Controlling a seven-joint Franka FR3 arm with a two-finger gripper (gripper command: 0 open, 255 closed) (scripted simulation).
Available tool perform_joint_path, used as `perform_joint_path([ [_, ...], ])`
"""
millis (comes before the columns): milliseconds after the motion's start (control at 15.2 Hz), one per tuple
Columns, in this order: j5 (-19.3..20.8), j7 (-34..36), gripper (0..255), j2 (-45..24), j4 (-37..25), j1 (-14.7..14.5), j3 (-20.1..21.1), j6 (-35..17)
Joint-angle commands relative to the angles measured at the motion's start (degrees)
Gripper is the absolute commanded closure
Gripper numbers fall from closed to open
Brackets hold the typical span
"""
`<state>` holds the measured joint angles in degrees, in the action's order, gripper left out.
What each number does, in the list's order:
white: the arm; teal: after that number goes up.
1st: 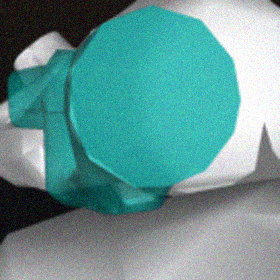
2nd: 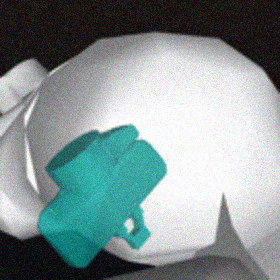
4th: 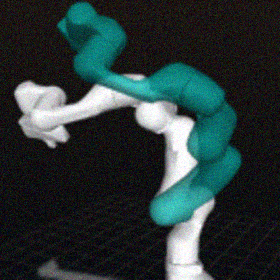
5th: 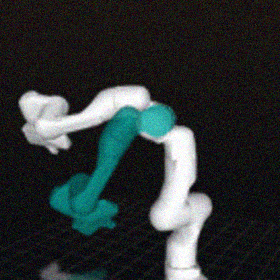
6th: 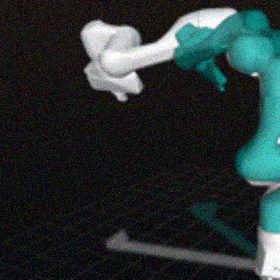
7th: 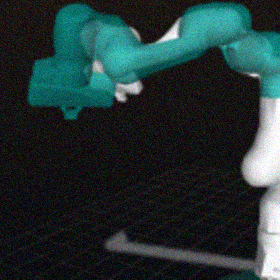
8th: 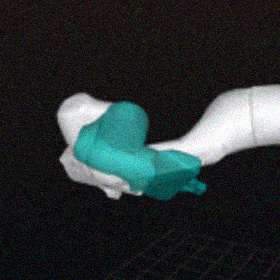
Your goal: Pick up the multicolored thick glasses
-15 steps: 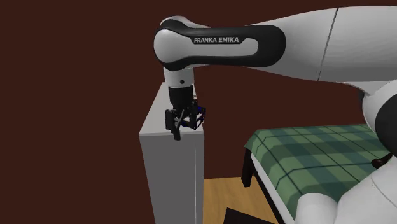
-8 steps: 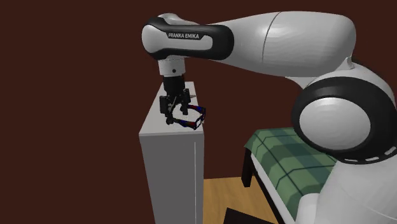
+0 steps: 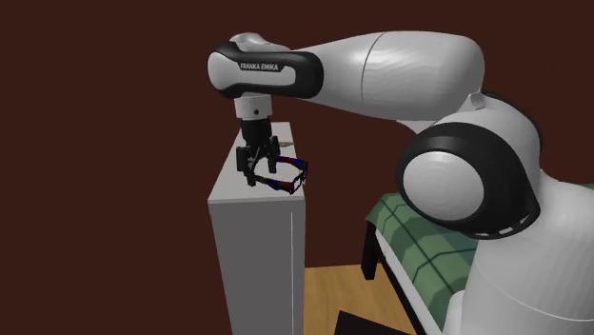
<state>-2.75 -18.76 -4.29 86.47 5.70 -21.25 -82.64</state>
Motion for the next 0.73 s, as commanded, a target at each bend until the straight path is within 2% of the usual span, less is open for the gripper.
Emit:
perform_joint_path([
  [0, 0.2, 0.0, 0, 0.6, 2.3, -0.1, 0.0, -1.8],
  [132, 0.2, 0.1, 0, 0.7, 2.8, -0.1, 0.1, -2.2],
  [198, 0.3, 0.1, 255, 0.7, 2.9, -0.1, 0.1, -2.3],
  [660, 0.3, 0.1, 255, 0.8, 2.9, -0.2, 0.1, -2.3],
])
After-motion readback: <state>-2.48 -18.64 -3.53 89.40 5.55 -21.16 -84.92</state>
